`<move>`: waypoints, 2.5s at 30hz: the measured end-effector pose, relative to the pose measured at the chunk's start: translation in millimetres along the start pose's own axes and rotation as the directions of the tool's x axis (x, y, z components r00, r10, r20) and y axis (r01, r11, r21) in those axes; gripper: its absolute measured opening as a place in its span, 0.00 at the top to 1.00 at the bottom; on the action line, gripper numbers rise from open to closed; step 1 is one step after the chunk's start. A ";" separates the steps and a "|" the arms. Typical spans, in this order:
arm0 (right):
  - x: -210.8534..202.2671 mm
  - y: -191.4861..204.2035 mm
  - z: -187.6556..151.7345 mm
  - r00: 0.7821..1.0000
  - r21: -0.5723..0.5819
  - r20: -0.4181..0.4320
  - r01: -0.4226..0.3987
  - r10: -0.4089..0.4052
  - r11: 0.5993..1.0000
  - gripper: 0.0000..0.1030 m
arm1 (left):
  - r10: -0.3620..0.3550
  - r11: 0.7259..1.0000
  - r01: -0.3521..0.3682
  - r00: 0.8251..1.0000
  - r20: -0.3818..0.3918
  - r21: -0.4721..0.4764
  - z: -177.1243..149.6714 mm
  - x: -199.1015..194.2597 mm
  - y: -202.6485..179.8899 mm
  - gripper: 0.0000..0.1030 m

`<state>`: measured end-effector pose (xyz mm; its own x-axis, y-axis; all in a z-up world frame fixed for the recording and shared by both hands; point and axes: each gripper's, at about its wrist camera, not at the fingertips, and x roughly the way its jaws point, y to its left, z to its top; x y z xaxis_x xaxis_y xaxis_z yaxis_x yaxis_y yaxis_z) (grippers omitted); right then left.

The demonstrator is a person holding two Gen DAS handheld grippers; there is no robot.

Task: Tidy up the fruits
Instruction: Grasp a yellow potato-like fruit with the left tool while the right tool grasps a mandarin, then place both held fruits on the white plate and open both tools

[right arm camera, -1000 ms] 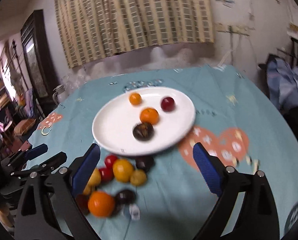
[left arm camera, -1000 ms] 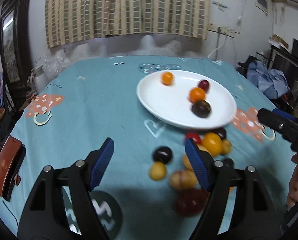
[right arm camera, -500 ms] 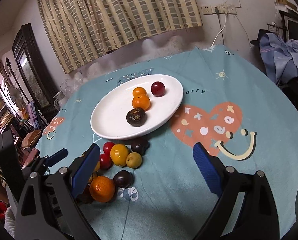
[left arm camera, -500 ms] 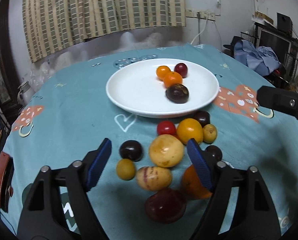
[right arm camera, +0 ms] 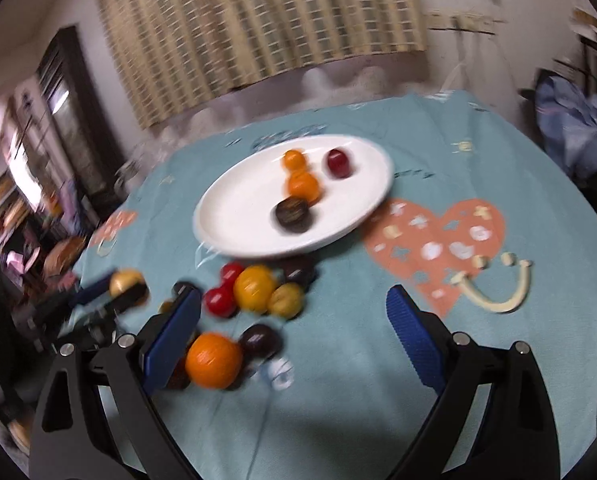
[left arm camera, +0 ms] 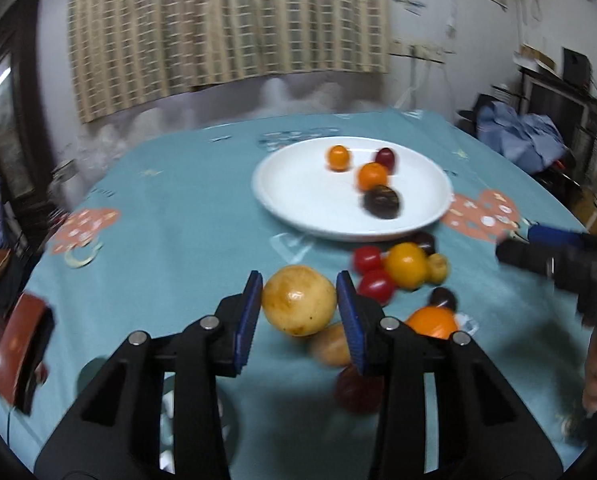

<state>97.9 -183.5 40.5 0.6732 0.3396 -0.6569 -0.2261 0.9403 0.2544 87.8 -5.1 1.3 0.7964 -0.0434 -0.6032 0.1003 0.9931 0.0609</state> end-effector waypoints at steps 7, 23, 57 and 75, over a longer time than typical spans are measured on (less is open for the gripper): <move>21.4 30.3 -21.4 0.994 -0.140 -0.106 -0.050 0.035 0.989 0.48 | 0.018 0.997 -0.022 0.998 -0.056 -0.068 -14.9 2.6 28.8 0.62; 49.0 40.1 -30.2 0.979 -0.086 -0.170 -0.133 0.116 0.987 0.58 | 0.002 1.000 -0.004 0.997 -0.081 -0.020 -19.1 11.6 17.6 0.62; -1.0 0.8 16.0 0.999 -0.018 0.042 -0.014 0.015 1.000 0.59 | -0.037 0.999 0.037 0.999 -0.010 0.007 10.6 0.1 3.3 0.62; 76.9 -54.8 87.7 0.990 0.116 0.097 0.087 -0.099 0.989 0.21 | -0.082 0.990 0.076 0.995 -0.049 -0.123 82.0 108.6 0.8 0.30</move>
<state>223.8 -210.9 38.3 0.7577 0.2412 -0.6064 -0.0832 0.9573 0.2768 223.2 -18.0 1.0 0.7552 -0.1194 -0.6445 0.0862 0.9928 -0.0830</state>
